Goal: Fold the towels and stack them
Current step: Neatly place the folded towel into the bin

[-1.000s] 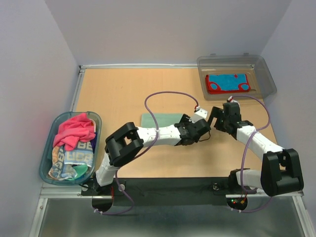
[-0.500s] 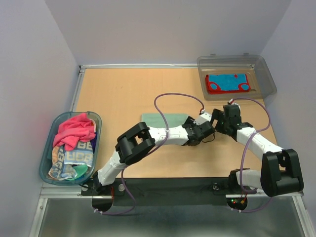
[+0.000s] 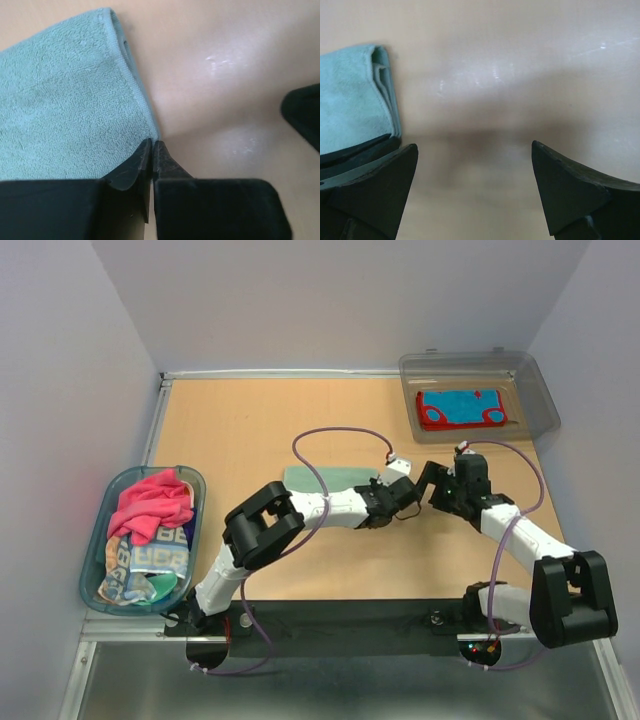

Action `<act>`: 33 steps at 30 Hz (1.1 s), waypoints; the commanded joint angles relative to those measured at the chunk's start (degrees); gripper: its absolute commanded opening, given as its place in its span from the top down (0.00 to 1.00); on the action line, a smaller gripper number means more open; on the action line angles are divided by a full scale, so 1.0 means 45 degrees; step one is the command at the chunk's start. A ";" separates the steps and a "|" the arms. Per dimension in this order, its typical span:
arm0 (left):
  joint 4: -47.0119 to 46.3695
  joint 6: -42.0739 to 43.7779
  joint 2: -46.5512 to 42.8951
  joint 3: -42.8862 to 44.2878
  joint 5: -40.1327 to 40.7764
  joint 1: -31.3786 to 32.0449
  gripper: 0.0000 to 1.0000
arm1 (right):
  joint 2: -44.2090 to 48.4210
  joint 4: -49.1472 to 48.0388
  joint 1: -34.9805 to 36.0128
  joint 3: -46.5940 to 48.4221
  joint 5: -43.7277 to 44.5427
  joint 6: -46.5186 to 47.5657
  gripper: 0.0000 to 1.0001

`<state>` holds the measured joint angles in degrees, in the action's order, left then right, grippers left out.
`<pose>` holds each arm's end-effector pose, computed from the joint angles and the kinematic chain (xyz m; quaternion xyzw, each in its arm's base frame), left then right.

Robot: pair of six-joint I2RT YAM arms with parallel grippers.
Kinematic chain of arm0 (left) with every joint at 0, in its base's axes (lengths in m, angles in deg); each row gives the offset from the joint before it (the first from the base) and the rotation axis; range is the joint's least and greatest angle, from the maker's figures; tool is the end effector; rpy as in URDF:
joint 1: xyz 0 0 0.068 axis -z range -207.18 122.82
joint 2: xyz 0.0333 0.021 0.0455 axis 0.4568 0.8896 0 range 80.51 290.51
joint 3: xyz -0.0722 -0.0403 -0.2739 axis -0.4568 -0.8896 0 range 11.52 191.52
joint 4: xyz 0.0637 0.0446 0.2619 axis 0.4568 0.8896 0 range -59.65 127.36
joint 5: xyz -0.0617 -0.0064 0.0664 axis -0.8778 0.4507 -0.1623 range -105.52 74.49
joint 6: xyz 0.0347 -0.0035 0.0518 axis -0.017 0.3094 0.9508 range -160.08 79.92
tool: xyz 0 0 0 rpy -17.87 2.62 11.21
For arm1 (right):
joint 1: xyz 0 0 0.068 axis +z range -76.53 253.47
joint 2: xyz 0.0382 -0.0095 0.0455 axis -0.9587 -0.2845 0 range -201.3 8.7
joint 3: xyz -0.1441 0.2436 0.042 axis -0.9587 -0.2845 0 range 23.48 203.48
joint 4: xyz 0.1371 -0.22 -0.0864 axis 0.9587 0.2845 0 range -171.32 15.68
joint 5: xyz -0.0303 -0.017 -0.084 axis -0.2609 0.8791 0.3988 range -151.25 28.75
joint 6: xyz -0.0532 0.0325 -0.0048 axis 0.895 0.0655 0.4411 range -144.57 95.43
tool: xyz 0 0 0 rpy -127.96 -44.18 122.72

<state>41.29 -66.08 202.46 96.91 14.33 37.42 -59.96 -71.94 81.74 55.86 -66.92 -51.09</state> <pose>0.2305 -0.4302 0.1590 0.2095 0.8808 -0.0801 0.4169 0.2436 0.0401 0.1813 0.1283 0.9162 0.1564 0.3459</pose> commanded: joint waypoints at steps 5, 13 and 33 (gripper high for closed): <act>-0.1160 0.0094 -0.2489 -0.2039 -0.1182 -0.0214 0.96 | -0.1146 -0.3547 -0.0022 -0.0417 -0.4593 -0.2364 0.00; -0.1630 0.0289 -0.3408 -0.2685 -0.1319 -0.0215 0.96 | -0.3177 -0.7919 0.0036 -0.1003 -0.6394 -0.5314 0.00; -0.2001 0.0094 -0.3604 -0.2548 -0.1729 -0.0175 0.95 | -0.7592 -1.1402 0.2087 -0.0692 -0.6239 -0.8285 0.13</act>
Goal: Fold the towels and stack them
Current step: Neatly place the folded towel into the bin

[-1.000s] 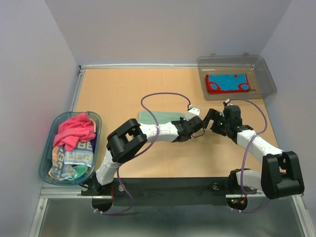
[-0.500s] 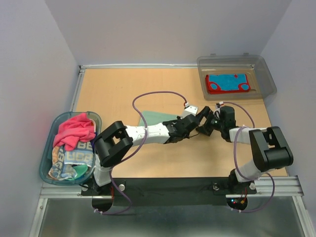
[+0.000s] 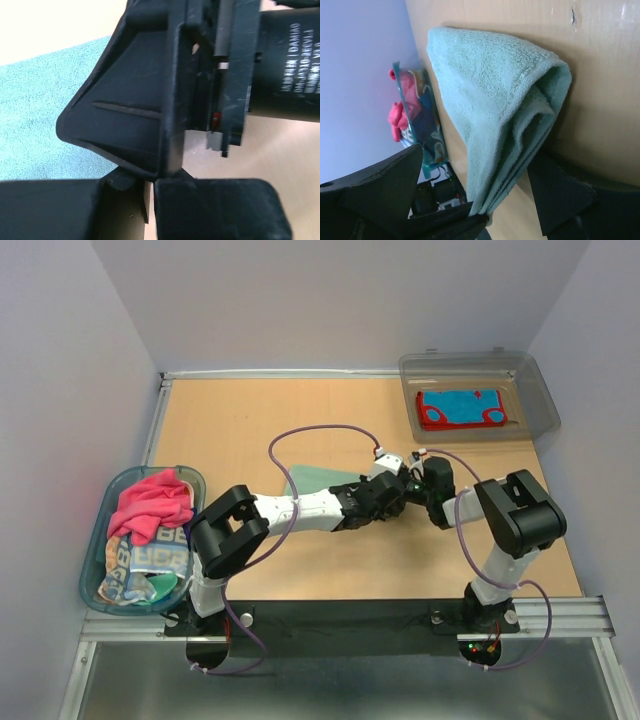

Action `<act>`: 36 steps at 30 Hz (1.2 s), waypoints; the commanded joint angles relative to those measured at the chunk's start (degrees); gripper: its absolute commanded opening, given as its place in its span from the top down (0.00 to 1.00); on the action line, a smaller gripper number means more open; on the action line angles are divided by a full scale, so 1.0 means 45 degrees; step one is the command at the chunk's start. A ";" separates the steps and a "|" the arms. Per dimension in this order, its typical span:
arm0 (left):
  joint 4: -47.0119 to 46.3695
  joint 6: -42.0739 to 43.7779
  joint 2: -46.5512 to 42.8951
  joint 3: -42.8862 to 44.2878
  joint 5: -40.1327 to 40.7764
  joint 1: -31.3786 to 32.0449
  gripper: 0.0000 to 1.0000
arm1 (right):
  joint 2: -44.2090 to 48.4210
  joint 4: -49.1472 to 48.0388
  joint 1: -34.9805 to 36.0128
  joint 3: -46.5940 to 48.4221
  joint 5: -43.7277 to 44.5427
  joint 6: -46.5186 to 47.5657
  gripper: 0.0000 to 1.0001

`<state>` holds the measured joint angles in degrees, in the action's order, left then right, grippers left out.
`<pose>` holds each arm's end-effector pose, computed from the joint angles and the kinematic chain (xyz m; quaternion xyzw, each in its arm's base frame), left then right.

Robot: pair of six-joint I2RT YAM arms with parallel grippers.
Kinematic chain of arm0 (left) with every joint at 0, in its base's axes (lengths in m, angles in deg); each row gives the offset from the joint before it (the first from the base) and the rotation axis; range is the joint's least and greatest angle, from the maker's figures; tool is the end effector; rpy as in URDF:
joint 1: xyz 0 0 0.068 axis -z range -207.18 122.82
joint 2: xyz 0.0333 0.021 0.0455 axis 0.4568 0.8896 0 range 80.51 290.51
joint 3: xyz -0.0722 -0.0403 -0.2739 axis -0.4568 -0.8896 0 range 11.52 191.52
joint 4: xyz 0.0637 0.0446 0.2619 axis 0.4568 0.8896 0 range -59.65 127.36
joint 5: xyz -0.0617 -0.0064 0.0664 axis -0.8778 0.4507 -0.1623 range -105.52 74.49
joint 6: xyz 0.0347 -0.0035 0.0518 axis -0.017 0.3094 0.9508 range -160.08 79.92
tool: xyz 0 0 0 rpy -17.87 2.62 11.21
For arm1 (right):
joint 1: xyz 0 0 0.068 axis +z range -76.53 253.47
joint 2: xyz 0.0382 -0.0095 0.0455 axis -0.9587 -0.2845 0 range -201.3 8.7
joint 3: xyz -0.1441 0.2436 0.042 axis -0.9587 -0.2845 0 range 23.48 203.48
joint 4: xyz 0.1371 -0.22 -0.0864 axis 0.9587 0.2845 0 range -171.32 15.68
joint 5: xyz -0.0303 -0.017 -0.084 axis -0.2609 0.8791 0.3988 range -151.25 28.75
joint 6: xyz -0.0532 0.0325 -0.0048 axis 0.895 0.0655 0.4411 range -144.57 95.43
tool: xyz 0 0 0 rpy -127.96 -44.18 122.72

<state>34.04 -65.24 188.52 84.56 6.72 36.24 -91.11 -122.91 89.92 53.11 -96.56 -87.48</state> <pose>0.2145 -0.3886 0.2055 0.2109 0.8629 -0.1724 0.4256 0.2896 0.1142 0.1112 0.1809 0.8140 0.5114 0.2079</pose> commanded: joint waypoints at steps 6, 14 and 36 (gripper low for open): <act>-0.0369 -0.0363 -0.0232 0.0235 -0.0293 0.0087 0.89 | -0.0691 -0.0115 0.0290 0.0447 0.0054 0.0211 0.67; -0.0350 -0.0579 -0.0816 -0.0038 -0.0567 0.0087 0.39 | -0.0555 0.1479 0.0154 0.1422 -0.0474 0.2022 0.99; 0.2351 0.2506 -0.9353 -0.4564 -0.1897 -0.6591 0.02 | -0.2876 1.6540 -0.1897 1.4621 0.3621 1.3841 0.99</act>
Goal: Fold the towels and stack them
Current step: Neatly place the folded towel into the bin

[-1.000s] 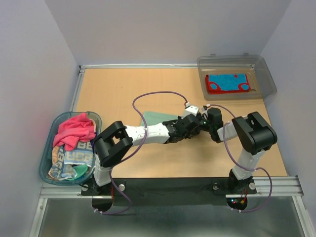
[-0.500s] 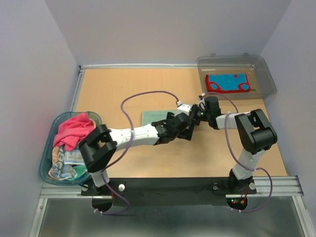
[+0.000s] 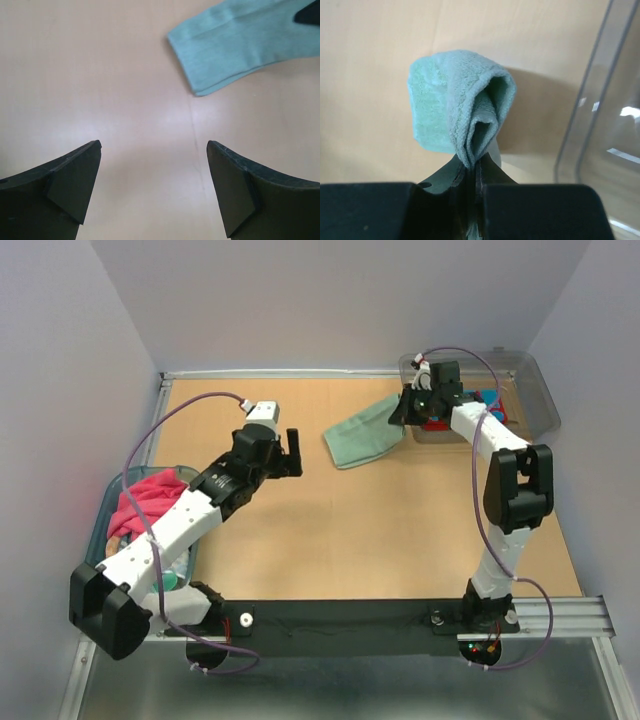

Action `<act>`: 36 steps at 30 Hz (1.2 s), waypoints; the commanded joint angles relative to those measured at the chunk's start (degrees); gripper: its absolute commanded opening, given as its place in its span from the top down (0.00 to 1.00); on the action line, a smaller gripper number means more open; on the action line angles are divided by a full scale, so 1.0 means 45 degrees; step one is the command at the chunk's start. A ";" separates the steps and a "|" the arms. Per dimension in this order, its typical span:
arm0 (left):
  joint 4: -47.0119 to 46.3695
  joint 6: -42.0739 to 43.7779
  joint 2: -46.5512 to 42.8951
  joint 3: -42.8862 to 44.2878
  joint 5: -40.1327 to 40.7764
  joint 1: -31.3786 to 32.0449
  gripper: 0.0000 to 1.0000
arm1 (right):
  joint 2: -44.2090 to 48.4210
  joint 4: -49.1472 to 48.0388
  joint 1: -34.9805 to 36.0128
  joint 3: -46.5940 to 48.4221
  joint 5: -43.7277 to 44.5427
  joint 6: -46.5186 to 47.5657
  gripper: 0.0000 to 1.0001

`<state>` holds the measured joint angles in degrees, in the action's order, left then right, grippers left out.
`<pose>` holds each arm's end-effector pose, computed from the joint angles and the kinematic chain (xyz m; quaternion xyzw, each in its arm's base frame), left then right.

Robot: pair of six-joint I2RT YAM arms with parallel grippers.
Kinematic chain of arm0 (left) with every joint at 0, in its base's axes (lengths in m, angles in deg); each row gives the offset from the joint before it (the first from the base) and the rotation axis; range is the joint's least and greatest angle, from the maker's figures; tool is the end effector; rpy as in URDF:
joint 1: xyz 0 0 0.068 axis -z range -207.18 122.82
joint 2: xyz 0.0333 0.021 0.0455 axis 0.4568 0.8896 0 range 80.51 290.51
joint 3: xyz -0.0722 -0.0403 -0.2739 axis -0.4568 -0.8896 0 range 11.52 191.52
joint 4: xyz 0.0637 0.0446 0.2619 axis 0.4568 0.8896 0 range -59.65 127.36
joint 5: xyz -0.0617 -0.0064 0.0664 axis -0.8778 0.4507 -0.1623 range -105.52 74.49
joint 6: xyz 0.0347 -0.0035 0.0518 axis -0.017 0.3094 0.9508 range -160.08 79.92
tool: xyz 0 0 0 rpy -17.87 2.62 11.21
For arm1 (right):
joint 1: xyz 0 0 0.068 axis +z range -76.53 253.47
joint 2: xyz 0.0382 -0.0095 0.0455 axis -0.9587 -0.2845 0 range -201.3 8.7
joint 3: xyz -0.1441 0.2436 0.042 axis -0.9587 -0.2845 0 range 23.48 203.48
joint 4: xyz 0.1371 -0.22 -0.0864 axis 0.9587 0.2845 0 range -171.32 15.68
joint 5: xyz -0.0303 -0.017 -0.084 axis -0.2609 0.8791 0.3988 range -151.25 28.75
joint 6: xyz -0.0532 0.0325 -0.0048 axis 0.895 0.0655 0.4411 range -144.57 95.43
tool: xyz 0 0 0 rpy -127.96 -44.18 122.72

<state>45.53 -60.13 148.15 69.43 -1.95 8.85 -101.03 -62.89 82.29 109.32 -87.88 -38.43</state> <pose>0.2390 -0.1601 0.3354 0.0534 0.8378 -0.1633 0.5183 0.4509 0.0916 0.2470 -0.0538 0.8933 0.2839 0.3442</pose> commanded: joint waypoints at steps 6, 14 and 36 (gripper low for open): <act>-0.1108 0.1585 0.0319 -0.2186 0.0324 -0.1151 0.02 | -0.2097 0.5530 -0.0845 0.6427 0.3262 0.5109 1.00; -0.1439 0.1429 0.0731 -0.2419 0.1986 -0.1268 0.02 | -0.2938 0.6000 -0.2191 0.9007 0.4004 0.7144 0.99; -0.1869 0.1468 0.2157 -0.2517 0.2826 -0.1366 0.02 | -0.4696 0.5513 -0.3542 0.9967 0.5860 1.0074 0.99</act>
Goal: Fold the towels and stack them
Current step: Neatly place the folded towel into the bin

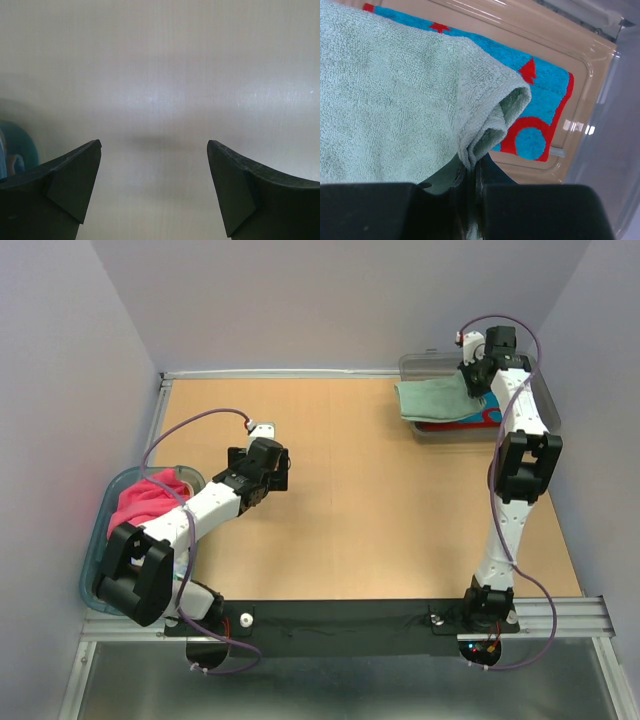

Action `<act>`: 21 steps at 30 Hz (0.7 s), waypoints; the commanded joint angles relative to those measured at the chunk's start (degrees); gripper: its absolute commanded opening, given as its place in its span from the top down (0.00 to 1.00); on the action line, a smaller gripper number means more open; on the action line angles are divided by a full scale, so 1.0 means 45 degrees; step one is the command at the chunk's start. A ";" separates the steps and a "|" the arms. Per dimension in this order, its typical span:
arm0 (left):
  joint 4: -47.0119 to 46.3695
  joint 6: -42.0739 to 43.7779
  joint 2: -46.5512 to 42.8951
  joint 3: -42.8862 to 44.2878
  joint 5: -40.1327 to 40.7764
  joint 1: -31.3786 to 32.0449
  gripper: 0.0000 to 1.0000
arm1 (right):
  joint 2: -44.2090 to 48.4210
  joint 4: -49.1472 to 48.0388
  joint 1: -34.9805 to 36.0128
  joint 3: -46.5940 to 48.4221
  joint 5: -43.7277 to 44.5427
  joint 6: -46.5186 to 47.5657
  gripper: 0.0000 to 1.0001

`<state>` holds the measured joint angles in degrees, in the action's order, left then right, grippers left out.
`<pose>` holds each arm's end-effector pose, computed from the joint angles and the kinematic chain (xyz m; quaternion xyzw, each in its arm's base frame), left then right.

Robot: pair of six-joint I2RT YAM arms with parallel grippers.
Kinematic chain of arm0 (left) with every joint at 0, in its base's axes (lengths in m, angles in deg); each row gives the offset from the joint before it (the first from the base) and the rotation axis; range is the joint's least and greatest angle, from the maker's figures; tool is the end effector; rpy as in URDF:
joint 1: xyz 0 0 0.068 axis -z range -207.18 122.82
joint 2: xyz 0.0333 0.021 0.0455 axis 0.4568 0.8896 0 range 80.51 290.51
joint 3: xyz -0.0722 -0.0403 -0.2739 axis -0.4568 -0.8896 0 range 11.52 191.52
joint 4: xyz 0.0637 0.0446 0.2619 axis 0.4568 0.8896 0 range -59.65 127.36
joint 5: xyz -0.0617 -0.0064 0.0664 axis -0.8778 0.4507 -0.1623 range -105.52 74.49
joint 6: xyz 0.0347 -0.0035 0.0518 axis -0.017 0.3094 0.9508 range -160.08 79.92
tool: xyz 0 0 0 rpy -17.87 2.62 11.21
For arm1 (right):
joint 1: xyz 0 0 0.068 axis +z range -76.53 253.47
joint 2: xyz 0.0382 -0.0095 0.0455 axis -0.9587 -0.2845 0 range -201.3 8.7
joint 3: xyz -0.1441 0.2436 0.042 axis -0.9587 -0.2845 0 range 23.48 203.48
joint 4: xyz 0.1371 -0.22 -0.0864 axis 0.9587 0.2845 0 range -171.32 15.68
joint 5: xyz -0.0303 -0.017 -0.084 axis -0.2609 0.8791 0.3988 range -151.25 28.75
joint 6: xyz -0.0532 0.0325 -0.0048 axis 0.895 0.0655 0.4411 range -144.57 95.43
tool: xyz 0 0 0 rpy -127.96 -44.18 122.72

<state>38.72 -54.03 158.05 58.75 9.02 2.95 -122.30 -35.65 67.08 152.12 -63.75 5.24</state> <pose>0.2731 -0.1357 0.2333 0.0328 0.8850 0.0187 0.4641 0.5401 -0.0584 0.2821 -0.1970 0.9125 -0.0918 0.3466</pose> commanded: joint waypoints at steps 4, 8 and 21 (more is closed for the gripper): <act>-0.0373 0.0113 -0.0004 -0.0123 0.0368 -0.0035 0.02 | -0.0029 -0.0656 -0.0181 0.0418 0.0926 0.0467 0.99; -0.0373 0.0113 -0.0004 -0.0123 0.0349 -0.0035 0.02 | -0.0069 -0.0773 -0.0181 0.0456 0.1200 0.0487 1.00; -0.0335 0.0113 0.0055 -0.0142 0.0329 -0.0035 0.02 | -0.0381 -0.1418 -0.0278 0.0359 0.1748 0.0097 0.99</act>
<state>38.69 -54.03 158.40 58.75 9.02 2.95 -123.54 -37.88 66.66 152.12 -57.45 6.63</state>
